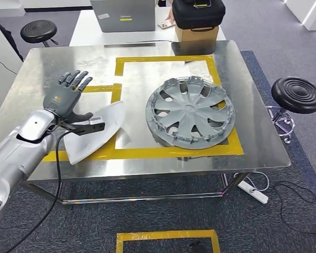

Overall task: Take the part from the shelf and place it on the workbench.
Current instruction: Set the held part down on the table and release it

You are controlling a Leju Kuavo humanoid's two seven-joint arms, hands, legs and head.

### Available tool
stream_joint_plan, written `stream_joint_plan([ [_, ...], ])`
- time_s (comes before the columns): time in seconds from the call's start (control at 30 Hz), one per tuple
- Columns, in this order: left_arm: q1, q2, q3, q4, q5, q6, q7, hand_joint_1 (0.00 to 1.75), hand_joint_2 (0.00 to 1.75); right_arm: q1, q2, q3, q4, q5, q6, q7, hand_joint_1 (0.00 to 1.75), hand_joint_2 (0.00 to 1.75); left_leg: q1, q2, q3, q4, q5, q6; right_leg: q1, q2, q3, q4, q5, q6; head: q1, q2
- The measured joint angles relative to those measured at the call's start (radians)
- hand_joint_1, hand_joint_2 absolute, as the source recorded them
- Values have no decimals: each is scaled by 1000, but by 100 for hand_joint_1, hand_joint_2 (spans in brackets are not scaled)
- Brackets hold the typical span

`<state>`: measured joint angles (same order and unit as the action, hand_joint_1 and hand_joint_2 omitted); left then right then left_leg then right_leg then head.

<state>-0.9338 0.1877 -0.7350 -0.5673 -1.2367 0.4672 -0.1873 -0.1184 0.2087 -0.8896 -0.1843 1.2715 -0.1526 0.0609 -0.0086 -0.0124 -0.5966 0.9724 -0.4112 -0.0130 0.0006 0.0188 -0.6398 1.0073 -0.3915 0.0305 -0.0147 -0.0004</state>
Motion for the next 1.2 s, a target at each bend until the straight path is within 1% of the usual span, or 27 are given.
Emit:
stream_joint_plan([
  [0.23,9,-15,24,3,13,7,1,0,0,0,2,0,0,6,0,0,0,0,-4,0,-2,6,-5,7,-3,0,1,-1,0,4,0,0],
  [0.33,11,-19,27,4,18,9,1,0,0,0,3,0,0,6,0,0,0,0,-7,0,-3,9,-5,14,-7,0,2,-3,2,12,0,0],
  [0.4,12,-23,32,4,21,13,-3,0,0,0,3,0,0,7,0,0,0,0,-4,2,0,1,4,21,-6,0,-1,-1,-1,19,0,0],
  [0.43,12,-26,35,4,22,15,-5,0,0,-1,3,0,0,7,-1,0,0,0,0,4,2,-3,9,24,-5,-1,-7,15,-16,23,1,0],
  [0.47,13,-29,39,4,22,17,-8,0,0,-1,3,0,0,8,-1,0,0,0,3,6,4,-8,12,26,-5,-3,-23,52,-42,26,4,0],
  [0.5,16,-31,42,5,22,19,-10,0,0,-1,3,0,0,8,-1,0,0,0,5,7,4,-9,13,27,-6,-6,-47,111,-77,29,6,0],
  [0.53,19,-32,44,5,22,20,-11,0,0,0,3,0,0,8,-1,0,0,0,6,8,4,-9,13,28,-8,-8,-74,182,-112,33,8,0],
  [0.57,24,-32,46,6,22,20,-13,0,0,1,3,0,0,8,-1,1,0,0,6,9,4,-9,13,27,-10,-9,-98,243,-135,36,8,0],
  [0.6,29,-32,47,6,23,21,-14,0,0,2,3,0,0,8,-1,1,0,0,7,9,3,-9,13,27,-11,-10,-110,278,-141,39,8,0],
  [0.63,33,-33,47,6,23,21,-16,0,0,2,3,0,0,8,-1,1,0,0,9,9,3,-8,13,26,-13,-11,-104,272,-127,43,9,0],
  [0.67,35,-34,47,6,23,21,-16,0,0,1,3,0,0,8,-1,2,0,0,13,9,3,-6,12,23,-15,-11,-79,228,-99,46,8,0],
  [0.7,36,-34,48,6,23,21,-17,0,0,0,3,0,0,8,-1,2,0,0,15,9,2,-2,10,18,-18,-13,-43,161,-68,51,9,0],
  [0.73,36,-34,49,6,23,22,-17,0,0,-1,4,0,0,8,0,2,0,0,17,8,-1,2,9,11,-18,-13,-5,98,-48,53,10,0],
  [0.77,36,-33,50,6,24,22,-17,0,0,-2,4,0,0,8,0,2,0,0,16,8,-4,7,8,3,-18,-12,21,51,-37,51,11,0],
  [0.8,35,-33,52,7,26,23,-17,0,0,-2,5,0,0,8,0,1,0,0,15,7,-8,11,9,-4,-18,-11,34,28,-37,47,12,0],
  [0.83,36,-33,53,7,27,23,-18,0,0,-2,6,0,1,8,0,1,0,0,14,6,-11,13,13,-11,-15,-9,36,26,-39,40,13,0],
  [0.9,37,-34,54,7,29,24,-20,0,0,-3,5,0,1,8,0,1,0,0,16,5,-17,15,16,-22,-16,-8,27,25,-33,26,12,0],
  [0.93,38,-33,54,7,30,24,-21,0,0,-3,5,0,1,8,0,1,0,0,17,6,-23,25,5,-27,-17,-8,24,23,-29,18,11,0],
  [0.97,38,-33,55,7,31,24,-21,0,0,-3,5,0,1,9,0,1,0,0,18,6,-36,54,-21,-31,-18,-8,20,21,-25,10,9,0],
  [1.0,38,-32,55,7,32,24,-22,0,0,-3,5,0,0,9,0,0,0,0,18,7,-57,104,-57,-35,-19,-8,15,19,-21,2,7,0],
  [1.03,39,-31,55,7,32,25,-23,0,0,-3,5,0,0,9,0,0,0,0,18,7,-84,172,-97,-38,-18,-8,10,19,-17,-3,5,0],
  [1.07,42,-31,55,7,33,25,-24,0,0,-2,5,0,0,9,0,0,0,0,18,7,-111,242,-129,-39,-17,-8,4,19,-14,-6,4,0],
  [1.1,45,-31,55,8,33,25,-25,0,0,-2,5,0,0,9,0,0,0,0,18,7,-128,290,-143,-39,-16,-8,0,19,-11,-9,4,0],
  [1.13,49,-31,55,8,33,25,-26,0,0,-2,5,0,0,9,0,0,0,0,17,7,-129,306,-139,-37,-14,-9,-4,19,-8,-10,4,0],
  [1.17,51,-31,55,8,33,25,-26,0,0,-2,5,0,0,9,0,0,0,0,17,7,-111,283,-116,-33,-13,-9,-6,19,-5,-10,5,0],
  [1.2,52,-31,56,8,33,25,-26,0,0,-2,5,0,0,9,0,0,0,0,16,7,-76,227,-83,-27,-11,-8,-8,19,-2,-10,4,0],
])
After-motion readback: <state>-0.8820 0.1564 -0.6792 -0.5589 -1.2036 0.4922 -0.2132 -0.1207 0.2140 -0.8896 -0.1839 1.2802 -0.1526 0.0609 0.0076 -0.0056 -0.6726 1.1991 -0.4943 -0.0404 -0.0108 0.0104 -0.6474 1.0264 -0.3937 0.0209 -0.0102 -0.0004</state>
